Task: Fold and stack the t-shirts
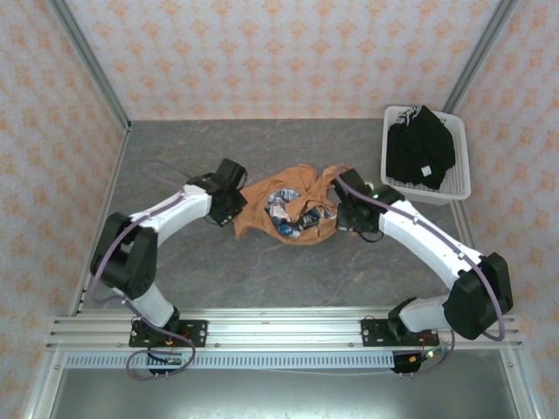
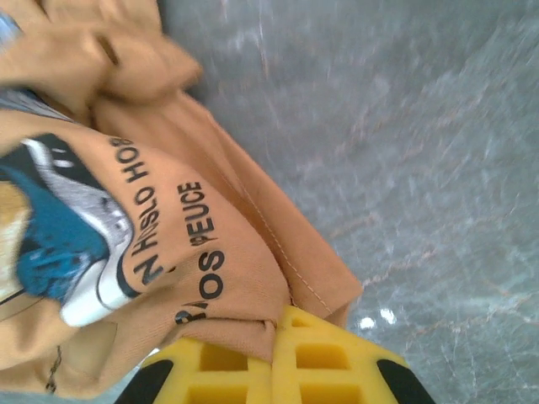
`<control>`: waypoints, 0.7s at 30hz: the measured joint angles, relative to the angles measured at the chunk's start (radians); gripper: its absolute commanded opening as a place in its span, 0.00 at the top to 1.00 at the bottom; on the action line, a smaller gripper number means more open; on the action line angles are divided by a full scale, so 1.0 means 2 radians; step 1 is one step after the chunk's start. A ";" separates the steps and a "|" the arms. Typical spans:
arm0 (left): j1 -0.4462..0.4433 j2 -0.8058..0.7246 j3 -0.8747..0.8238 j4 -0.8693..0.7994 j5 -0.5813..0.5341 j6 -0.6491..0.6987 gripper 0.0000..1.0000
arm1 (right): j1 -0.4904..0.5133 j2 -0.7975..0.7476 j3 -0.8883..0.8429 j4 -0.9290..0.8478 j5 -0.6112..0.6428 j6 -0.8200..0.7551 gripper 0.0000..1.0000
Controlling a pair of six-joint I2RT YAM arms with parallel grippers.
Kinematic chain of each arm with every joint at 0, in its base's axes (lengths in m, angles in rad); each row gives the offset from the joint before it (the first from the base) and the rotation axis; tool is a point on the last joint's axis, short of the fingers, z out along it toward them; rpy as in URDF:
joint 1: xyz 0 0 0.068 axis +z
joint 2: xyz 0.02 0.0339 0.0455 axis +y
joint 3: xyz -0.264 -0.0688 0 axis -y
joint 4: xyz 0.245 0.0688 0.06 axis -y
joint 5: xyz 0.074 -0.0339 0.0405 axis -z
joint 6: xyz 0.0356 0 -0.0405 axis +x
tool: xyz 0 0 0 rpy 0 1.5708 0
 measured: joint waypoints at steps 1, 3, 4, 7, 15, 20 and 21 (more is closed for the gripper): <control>0.007 -0.018 0.010 -0.012 -0.005 0.008 1.00 | -0.007 0.000 0.019 -0.002 0.001 -0.002 1.00; 0.026 -0.055 0.043 -0.038 -0.015 0.027 1.00 | -0.025 0.003 0.068 -0.006 0.001 -0.008 1.00; 0.035 -0.068 0.058 -0.047 -0.017 0.035 1.00 | -0.033 0.007 0.088 -0.006 0.000 -0.010 1.00; 0.062 -0.099 0.104 -0.068 -0.022 0.057 1.00 | -0.056 0.033 0.164 -0.010 -0.001 -0.019 1.00; 0.078 -0.145 0.125 -0.118 -0.013 0.082 1.00 | -0.070 0.051 0.232 -0.014 -0.013 -0.026 1.00; 0.054 -0.208 -0.012 -0.120 0.045 0.054 0.90 | -0.070 -0.023 0.101 -0.019 -0.030 -0.009 1.00; 0.041 -0.215 -0.043 -0.119 0.062 0.049 0.85 | -0.070 -0.037 0.069 -0.021 -0.032 -0.003 1.00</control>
